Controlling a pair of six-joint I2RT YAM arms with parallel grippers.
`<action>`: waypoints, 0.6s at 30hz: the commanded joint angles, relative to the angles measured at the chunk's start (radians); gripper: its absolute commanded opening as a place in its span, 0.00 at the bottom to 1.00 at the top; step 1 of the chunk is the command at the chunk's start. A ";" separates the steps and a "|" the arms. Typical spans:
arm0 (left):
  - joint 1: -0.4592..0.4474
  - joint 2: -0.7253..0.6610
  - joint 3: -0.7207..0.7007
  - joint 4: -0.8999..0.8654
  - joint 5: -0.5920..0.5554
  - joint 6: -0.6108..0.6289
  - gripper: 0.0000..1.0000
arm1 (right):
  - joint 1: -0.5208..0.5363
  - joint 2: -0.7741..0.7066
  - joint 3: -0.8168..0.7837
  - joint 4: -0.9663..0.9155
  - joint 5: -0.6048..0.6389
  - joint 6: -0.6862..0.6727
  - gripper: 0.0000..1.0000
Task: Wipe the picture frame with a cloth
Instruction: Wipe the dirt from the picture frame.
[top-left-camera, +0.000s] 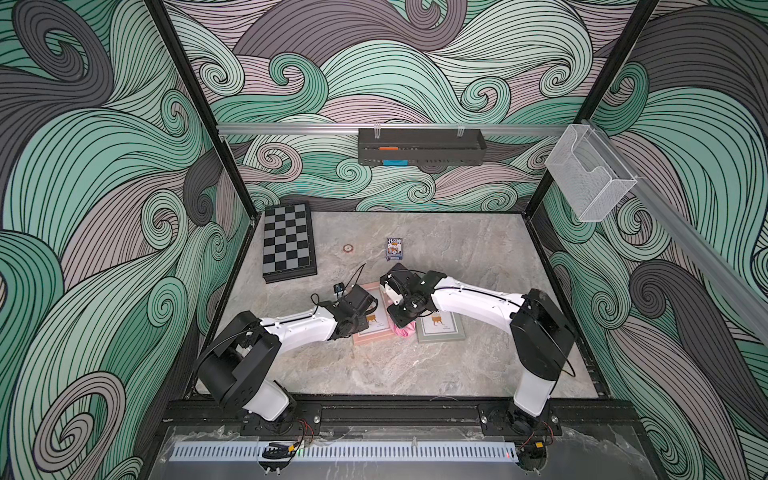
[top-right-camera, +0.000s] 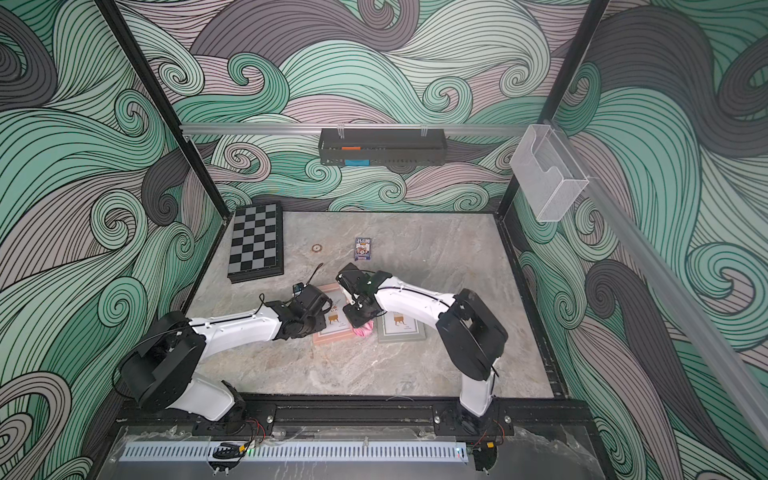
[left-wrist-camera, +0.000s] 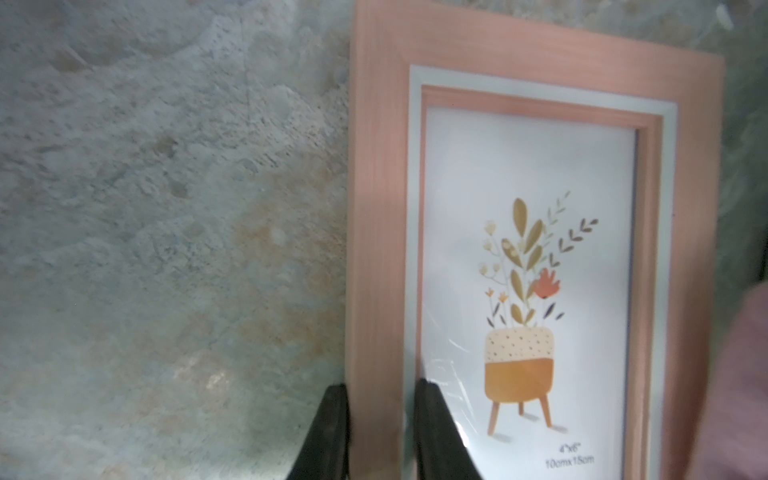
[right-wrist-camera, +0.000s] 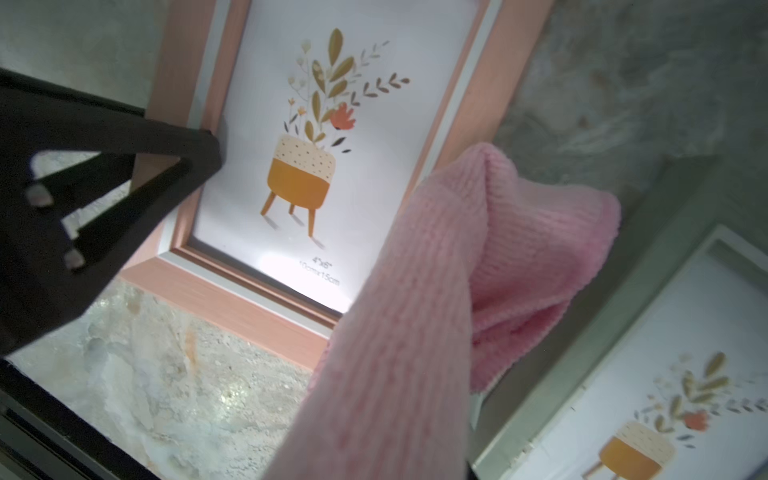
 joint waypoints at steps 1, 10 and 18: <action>0.004 0.036 -0.033 -0.010 0.073 -0.010 0.05 | 0.024 0.080 0.023 0.034 -0.039 0.041 0.15; 0.004 0.026 -0.061 -0.014 0.088 -0.002 0.04 | -0.061 0.249 0.299 0.069 0.067 -0.043 0.15; 0.002 0.022 -0.074 0.002 0.094 -0.019 0.03 | -0.082 0.347 0.386 0.078 -0.109 -0.071 0.15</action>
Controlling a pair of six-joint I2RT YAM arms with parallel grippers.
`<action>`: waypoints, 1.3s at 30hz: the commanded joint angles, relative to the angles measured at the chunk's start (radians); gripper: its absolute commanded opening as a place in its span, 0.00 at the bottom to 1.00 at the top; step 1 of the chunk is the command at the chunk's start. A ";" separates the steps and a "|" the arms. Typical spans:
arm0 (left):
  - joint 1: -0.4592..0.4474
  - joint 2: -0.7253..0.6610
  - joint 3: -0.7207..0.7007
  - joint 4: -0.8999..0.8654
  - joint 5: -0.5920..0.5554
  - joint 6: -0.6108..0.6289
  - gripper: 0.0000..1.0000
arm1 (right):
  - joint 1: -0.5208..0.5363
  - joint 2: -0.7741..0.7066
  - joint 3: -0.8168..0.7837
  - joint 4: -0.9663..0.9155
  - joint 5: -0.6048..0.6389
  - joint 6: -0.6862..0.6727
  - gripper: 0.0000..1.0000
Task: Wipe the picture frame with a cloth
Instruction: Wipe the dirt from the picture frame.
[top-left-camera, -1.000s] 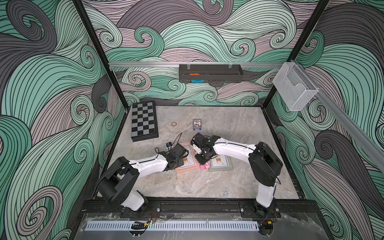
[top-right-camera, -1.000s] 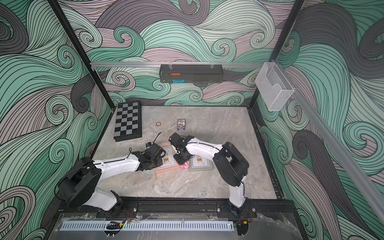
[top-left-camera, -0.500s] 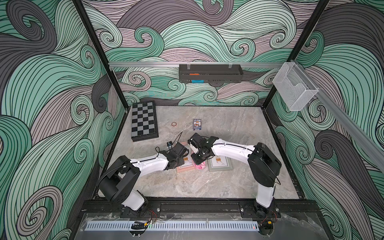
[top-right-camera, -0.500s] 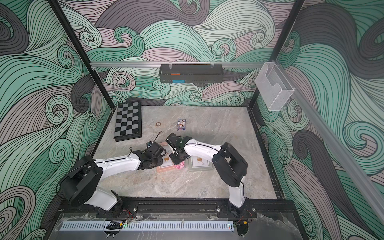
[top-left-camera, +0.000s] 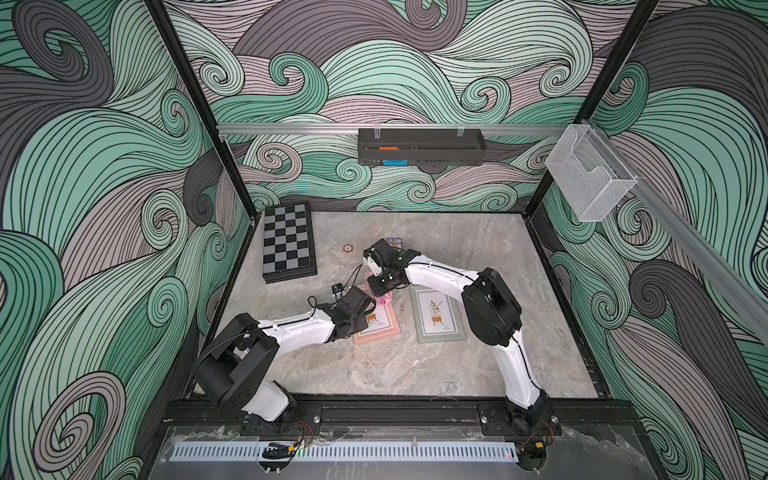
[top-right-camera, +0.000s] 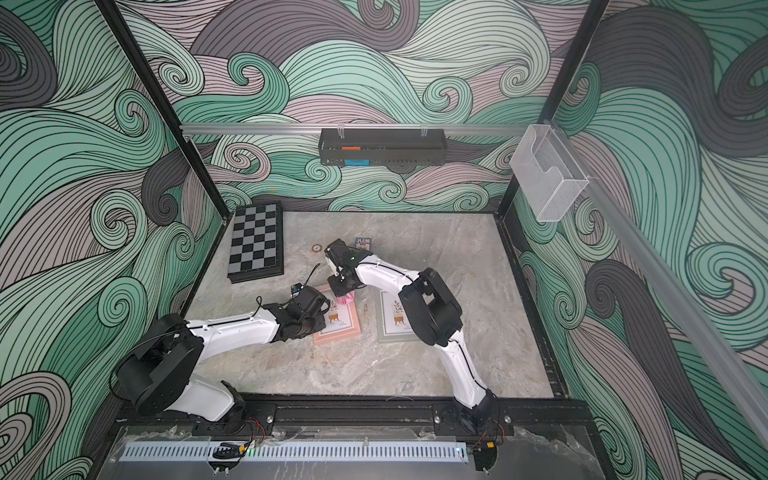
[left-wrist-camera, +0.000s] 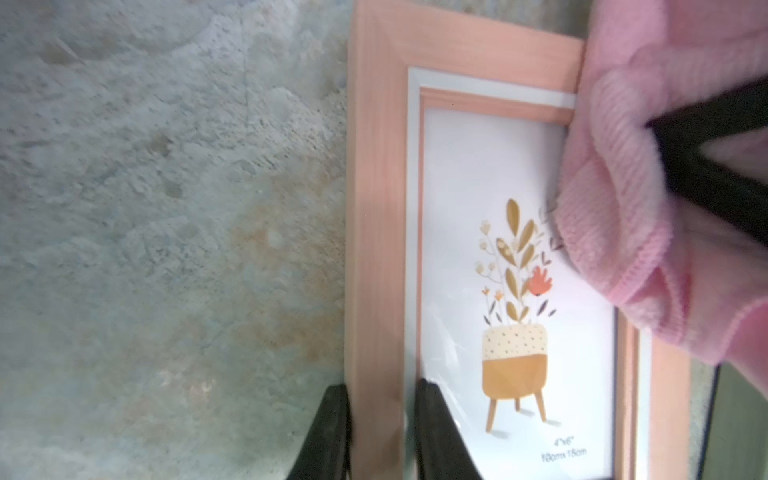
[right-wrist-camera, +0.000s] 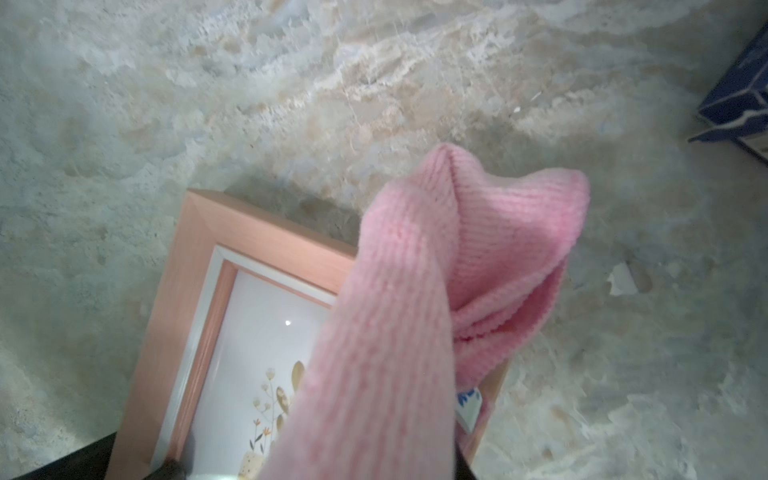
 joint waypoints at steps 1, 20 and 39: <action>-0.001 0.041 -0.034 -0.053 0.081 -0.003 0.03 | 0.029 -0.034 -0.080 0.012 -0.121 0.001 0.15; -0.005 0.015 -0.051 -0.028 0.105 -0.023 0.03 | 0.044 -0.017 -0.091 0.225 -0.058 0.056 0.14; -0.011 0.005 -0.038 -0.052 0.092 -0.015 0.02 | 0.041 -0.035 -0.068 0.249 -0.075 0.056 0.15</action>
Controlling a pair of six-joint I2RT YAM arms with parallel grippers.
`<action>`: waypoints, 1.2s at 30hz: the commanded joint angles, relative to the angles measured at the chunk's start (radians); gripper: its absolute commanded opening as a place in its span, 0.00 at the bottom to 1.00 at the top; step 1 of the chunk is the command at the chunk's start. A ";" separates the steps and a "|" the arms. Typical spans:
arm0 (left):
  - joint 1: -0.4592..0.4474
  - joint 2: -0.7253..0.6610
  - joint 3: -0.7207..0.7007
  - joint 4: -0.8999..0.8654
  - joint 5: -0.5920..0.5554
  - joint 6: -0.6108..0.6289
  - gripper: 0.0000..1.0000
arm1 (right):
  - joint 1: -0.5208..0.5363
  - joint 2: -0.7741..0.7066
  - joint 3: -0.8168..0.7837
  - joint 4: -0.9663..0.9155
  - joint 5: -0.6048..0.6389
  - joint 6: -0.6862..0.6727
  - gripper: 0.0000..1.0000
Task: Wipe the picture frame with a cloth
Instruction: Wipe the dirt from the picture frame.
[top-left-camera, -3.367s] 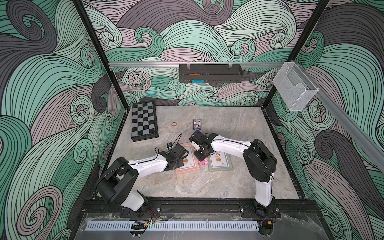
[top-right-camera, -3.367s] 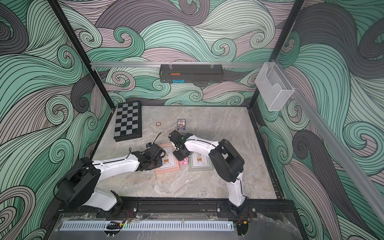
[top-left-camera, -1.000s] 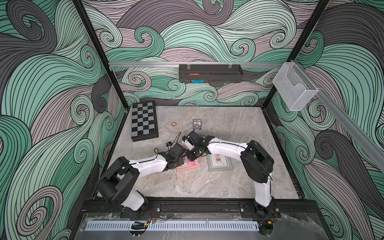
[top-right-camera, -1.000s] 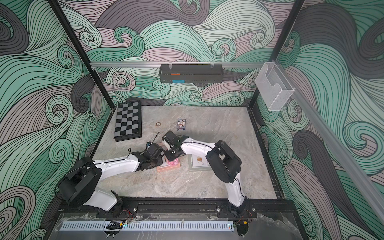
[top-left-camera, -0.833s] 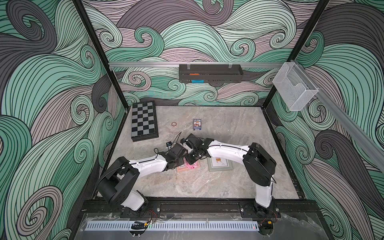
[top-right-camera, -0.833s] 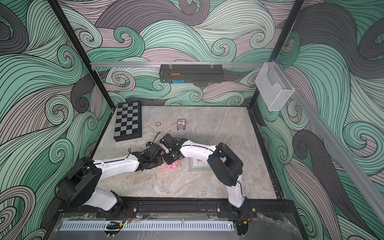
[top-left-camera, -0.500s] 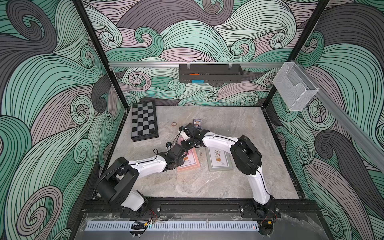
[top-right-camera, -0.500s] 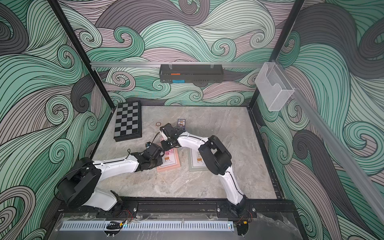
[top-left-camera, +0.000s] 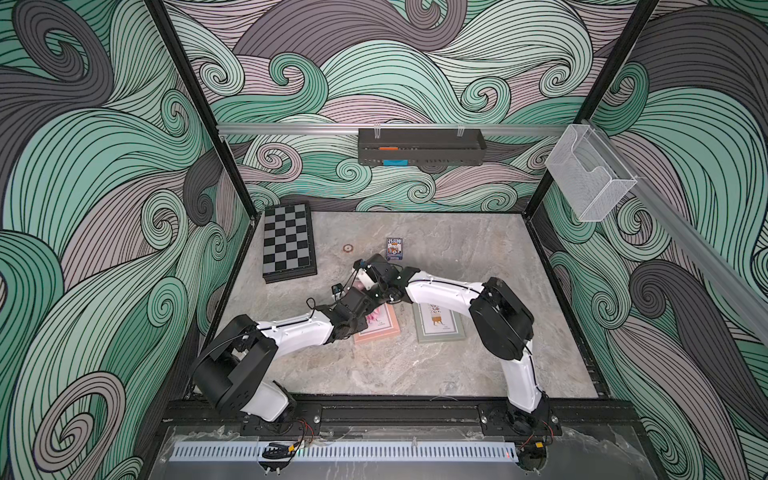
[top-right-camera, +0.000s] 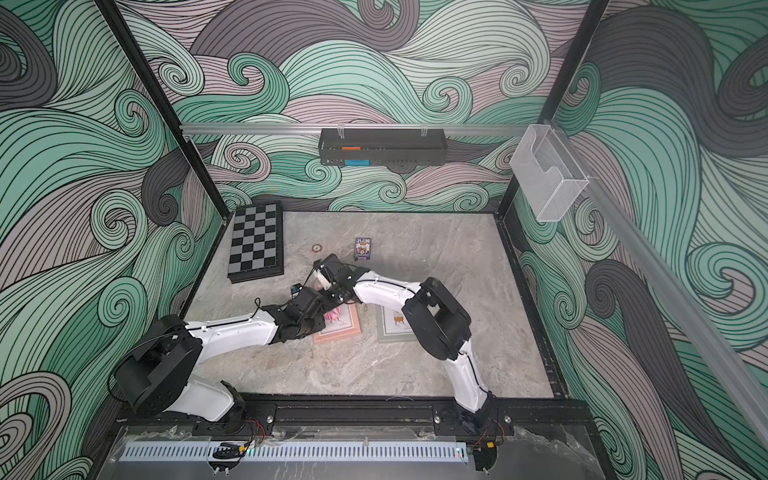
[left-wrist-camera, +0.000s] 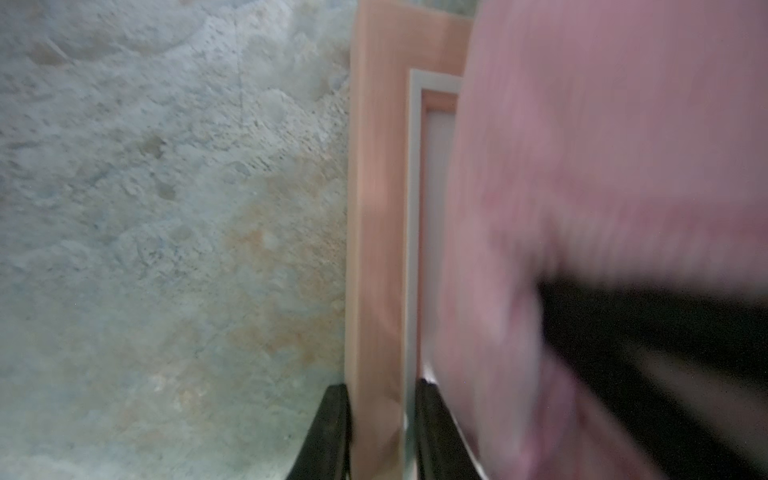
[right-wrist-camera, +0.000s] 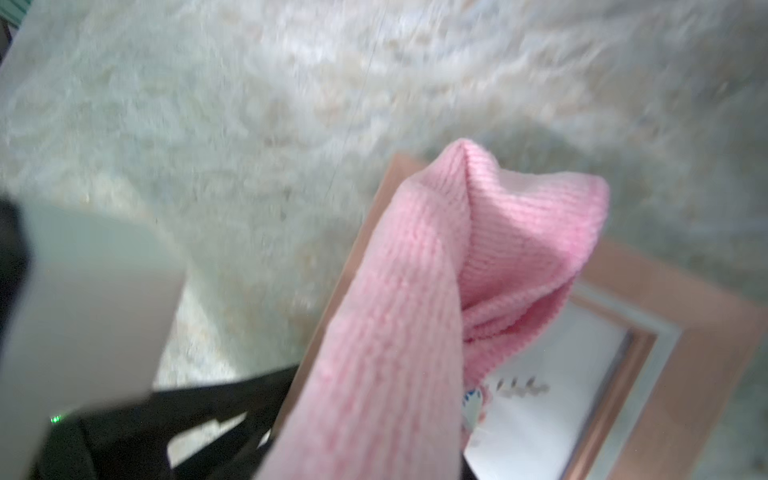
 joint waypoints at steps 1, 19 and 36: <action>-0.012 0.017 -0.018 -0.083 0.082 -0.011 0.02 | -0.042 0.077 0.098 -0.012 -0.019 -0.027 0.15; -0.012 0.034 0.061 -0.135 -0.011 0.026 0.02 | 0.112 -0.355 -0.539 -0.014 -0.026 0.051 0.16; -0.012 0.057 0.077 -0.149 0.014 -0.018 0.01 | 0.259 -0.251 -0.528 0.115 0.017 0.299 0.12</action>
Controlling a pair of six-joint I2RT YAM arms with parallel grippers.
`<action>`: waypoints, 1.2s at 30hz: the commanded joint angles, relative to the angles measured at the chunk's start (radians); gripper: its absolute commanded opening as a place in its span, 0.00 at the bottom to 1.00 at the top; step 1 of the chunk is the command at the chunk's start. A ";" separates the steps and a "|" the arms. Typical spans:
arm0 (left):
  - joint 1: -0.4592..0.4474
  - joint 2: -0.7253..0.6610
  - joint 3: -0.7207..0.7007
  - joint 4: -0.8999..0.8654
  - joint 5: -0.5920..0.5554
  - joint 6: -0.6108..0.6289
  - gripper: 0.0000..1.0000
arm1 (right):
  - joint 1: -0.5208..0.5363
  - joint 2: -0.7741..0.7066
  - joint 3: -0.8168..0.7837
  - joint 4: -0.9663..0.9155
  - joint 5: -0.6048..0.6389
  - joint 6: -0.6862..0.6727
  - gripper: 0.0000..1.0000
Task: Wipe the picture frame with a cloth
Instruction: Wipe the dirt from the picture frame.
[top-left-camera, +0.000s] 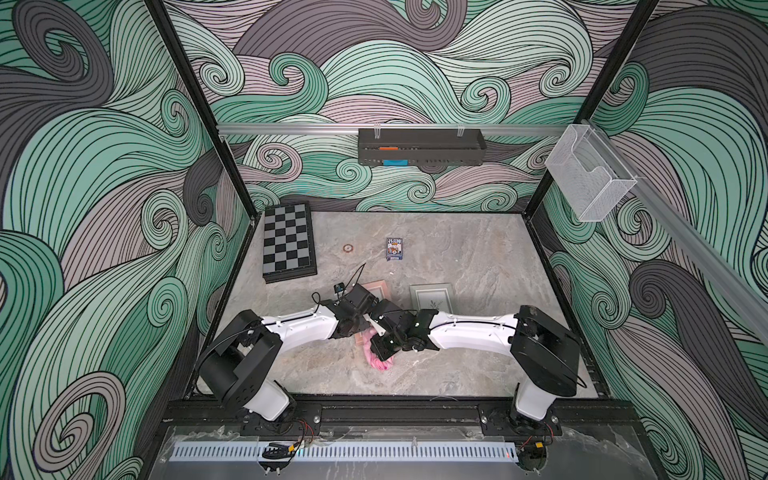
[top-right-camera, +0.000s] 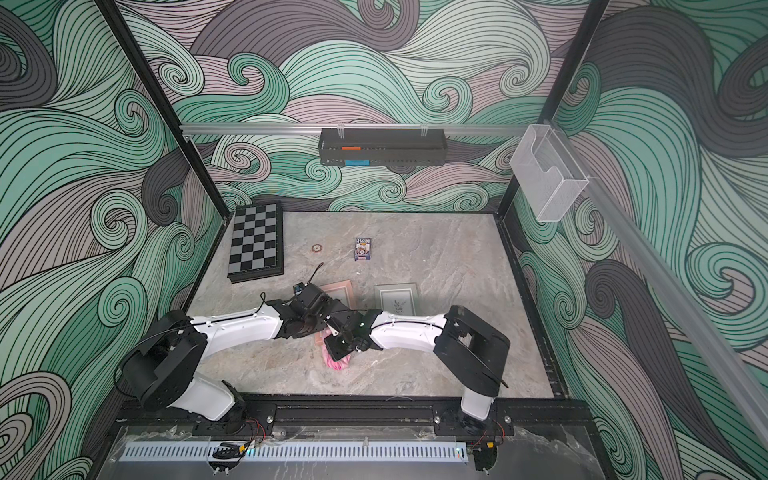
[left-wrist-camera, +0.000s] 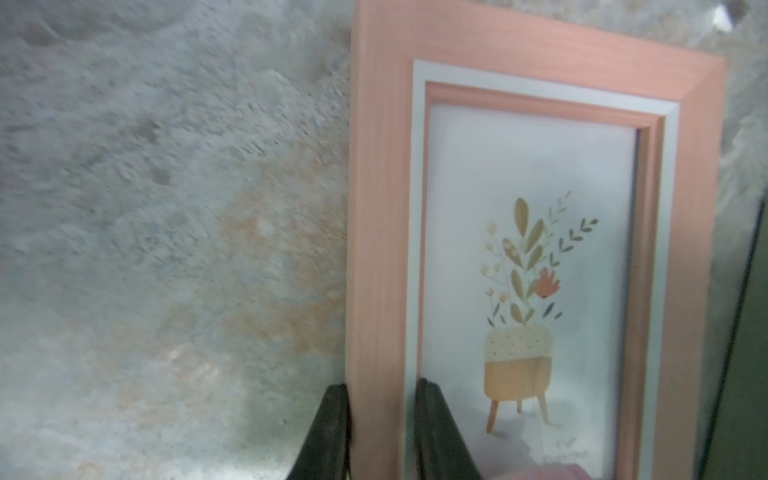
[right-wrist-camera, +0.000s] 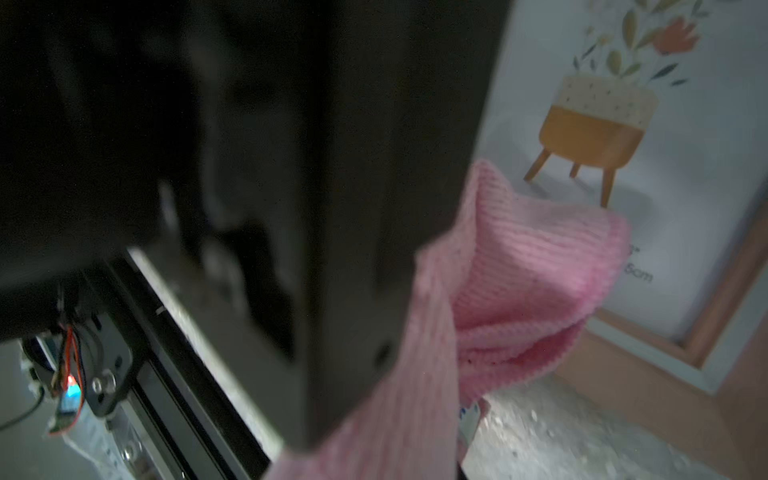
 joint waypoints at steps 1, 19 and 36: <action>-0.009 0.007 -0.001 -0.055 0.018 -0.001 0.01 | 0.013 0.092 -0.007 0.008 0.021 0.061 0.11; -0.008 -0.143 -0.081 -0.132 -0.001 0.039 0.02 | -0.275 -0.111 -0.264 -0.089 0.210 0.069 0.09; -0.001 -0.253 0.011 -0.144 -0.104 0.136 0.80 | -0.275 -0.440 -0.188 -0.226 -0.018 -0.173 0.10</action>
